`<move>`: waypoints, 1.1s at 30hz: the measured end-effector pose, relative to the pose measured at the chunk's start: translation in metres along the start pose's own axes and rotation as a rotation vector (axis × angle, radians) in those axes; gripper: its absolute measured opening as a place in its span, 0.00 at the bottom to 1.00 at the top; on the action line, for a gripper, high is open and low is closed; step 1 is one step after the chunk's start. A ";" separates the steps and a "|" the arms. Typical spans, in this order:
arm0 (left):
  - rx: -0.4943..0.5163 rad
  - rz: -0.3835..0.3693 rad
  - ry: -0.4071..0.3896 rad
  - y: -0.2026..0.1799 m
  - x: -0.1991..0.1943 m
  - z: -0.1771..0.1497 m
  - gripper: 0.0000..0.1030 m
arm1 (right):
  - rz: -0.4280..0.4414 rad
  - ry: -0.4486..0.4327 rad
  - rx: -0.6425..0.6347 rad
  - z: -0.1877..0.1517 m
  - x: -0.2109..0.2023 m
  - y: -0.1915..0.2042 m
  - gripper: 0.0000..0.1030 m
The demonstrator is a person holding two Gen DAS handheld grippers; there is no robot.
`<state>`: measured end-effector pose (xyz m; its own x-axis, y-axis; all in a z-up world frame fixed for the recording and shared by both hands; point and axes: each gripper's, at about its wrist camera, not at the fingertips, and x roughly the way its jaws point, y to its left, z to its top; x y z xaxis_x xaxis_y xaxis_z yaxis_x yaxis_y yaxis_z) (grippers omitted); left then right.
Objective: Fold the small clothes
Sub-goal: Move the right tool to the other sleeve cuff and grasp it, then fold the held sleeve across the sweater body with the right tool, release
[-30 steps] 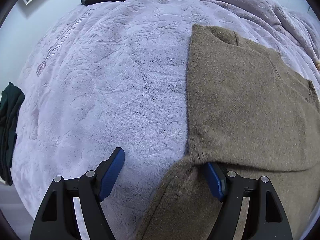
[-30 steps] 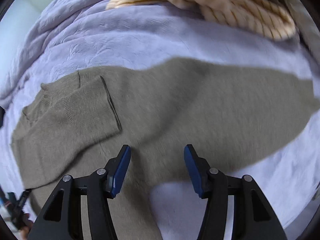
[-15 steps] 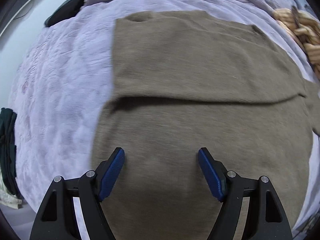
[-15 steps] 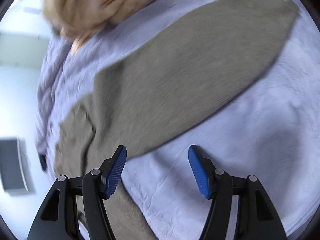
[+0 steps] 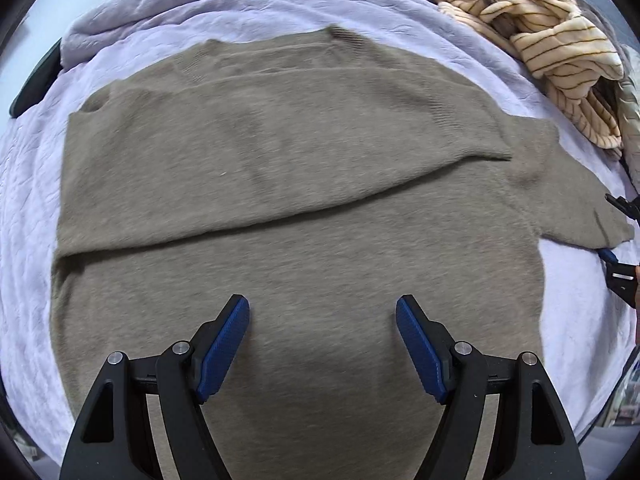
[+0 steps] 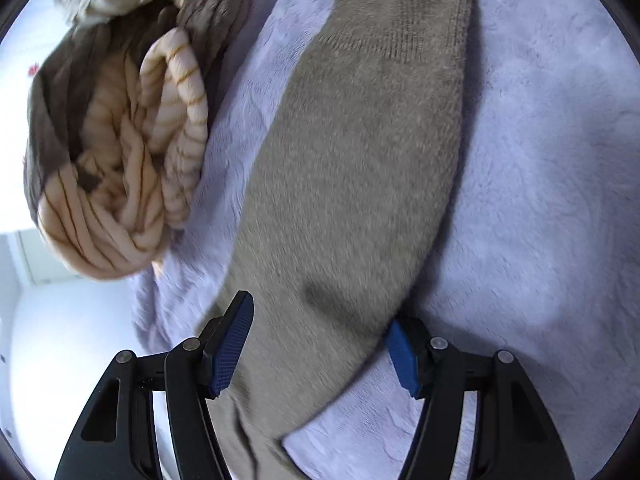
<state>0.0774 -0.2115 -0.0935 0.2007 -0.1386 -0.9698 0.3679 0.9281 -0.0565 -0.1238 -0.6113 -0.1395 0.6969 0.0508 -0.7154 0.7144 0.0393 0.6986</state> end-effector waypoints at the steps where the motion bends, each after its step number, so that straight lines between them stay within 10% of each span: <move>1: -0.005 -0.008 -0.003 -0.003 0.001 0.003 0.75 | 0.028 0.005 0.030 0.003 0.001 -0.003 0.64; 5: -0.021 -0.059 -0.038 -0.025 0.002 0.022 0.75 | 0.173 0.059 0.114 0.013 0.006 -0.007 0.20; 17: 0.162 -0.077 0.000 -0.062 0.036 0.029 0.75 | 0.340 0.175 -0.257 -0.029 0.011 0.123 0.13; 25: -0.014 0.017 -0.127 0.040 -0.007 0.028 0.75 | 0.183 0.347 -0.942 -0.171 0.057 0.257 0.13; 33: -0.193 0.134 -0.096 0.147 0.000 0.014 0.75 | -0.157 0.552 -1.420 -0.350 0.159 0.219 0.13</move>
<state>0.1442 -0.0795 -0.0988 0.3243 -0.0337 -0.9454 0.1542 0.9879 0.0177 0.1211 -0.2451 -0.0976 0.2829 0.2958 -0.9124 -0.0970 0.9552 0.2796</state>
